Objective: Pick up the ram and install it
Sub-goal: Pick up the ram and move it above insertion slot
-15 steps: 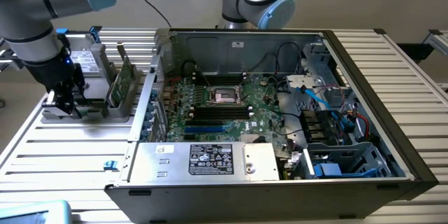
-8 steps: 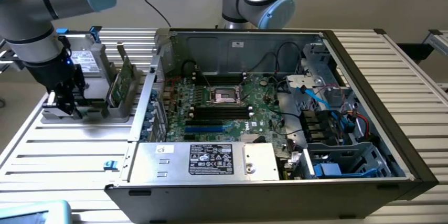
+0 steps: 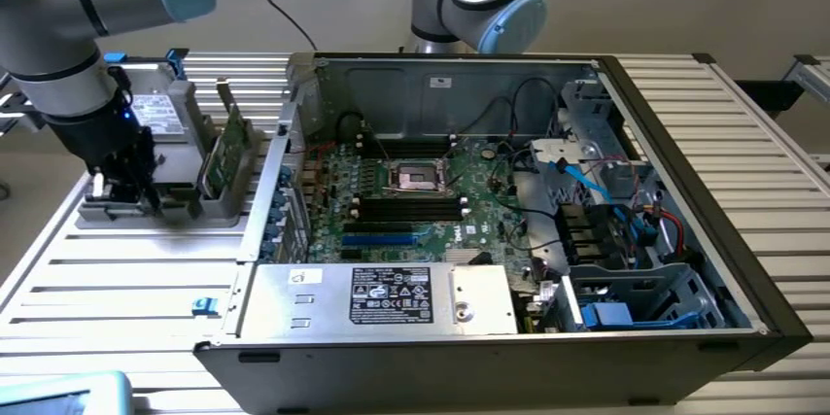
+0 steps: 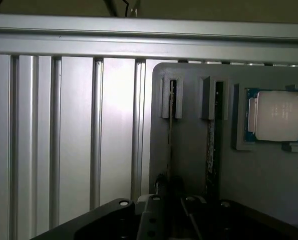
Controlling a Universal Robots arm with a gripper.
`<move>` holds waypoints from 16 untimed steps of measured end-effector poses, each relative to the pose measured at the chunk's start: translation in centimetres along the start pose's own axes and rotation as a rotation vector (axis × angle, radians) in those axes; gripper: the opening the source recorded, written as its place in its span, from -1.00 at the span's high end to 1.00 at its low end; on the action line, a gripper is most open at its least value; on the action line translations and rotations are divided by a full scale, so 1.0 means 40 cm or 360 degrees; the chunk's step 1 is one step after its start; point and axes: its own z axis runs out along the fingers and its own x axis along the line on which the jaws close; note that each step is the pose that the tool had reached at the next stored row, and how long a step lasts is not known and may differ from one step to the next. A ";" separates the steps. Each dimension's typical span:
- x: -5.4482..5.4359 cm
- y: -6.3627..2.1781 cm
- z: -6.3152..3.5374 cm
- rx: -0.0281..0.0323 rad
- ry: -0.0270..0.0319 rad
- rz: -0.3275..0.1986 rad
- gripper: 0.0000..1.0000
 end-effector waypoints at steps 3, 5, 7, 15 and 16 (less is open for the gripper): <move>0.001 0.000 -0.003 0.00003 -0.00001 0.0000 0.74; 0.002 0.000 -0.005 -0.00001 -0.00016 0.0000 0.74; 0.002 0.000 -0.006 0.00002 -0.00051 0.0000 0.74; 0.005 0.001 -0.037 0.00028 -0.00549 -0.0001 0.74; 0.005 0.001 -0.045 0.00027 -0.00568 -0.0001 0.74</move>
